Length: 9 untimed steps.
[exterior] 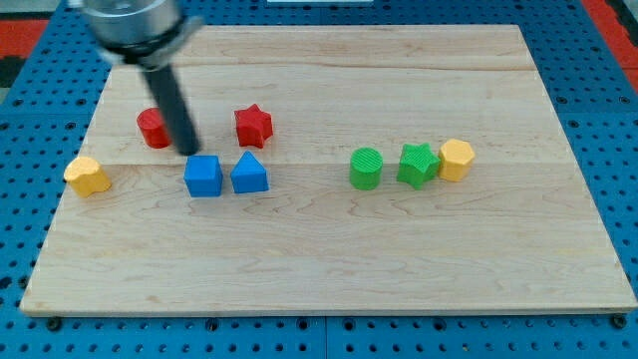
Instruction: Push the red circle diagonally top left to the blue cube
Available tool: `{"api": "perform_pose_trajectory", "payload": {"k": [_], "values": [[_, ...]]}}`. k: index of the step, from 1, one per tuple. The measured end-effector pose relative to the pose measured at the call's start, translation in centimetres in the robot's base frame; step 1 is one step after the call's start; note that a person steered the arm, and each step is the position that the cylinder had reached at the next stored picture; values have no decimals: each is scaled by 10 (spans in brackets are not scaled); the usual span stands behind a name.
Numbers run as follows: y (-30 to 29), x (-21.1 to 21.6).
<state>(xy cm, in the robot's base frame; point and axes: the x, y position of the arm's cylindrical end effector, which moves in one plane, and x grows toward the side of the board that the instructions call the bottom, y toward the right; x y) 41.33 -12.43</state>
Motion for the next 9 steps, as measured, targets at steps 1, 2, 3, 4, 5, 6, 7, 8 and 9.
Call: {"api": "perform_pose_trajectory", "payload": {"k": [1,2,3,4,5,6,7,8,9], "values": [[29,-12],[44,-23],[120,-23],[181,-23],[196,-53],[134,-98],[50,-102],[93,-103],[163,-103]]}}
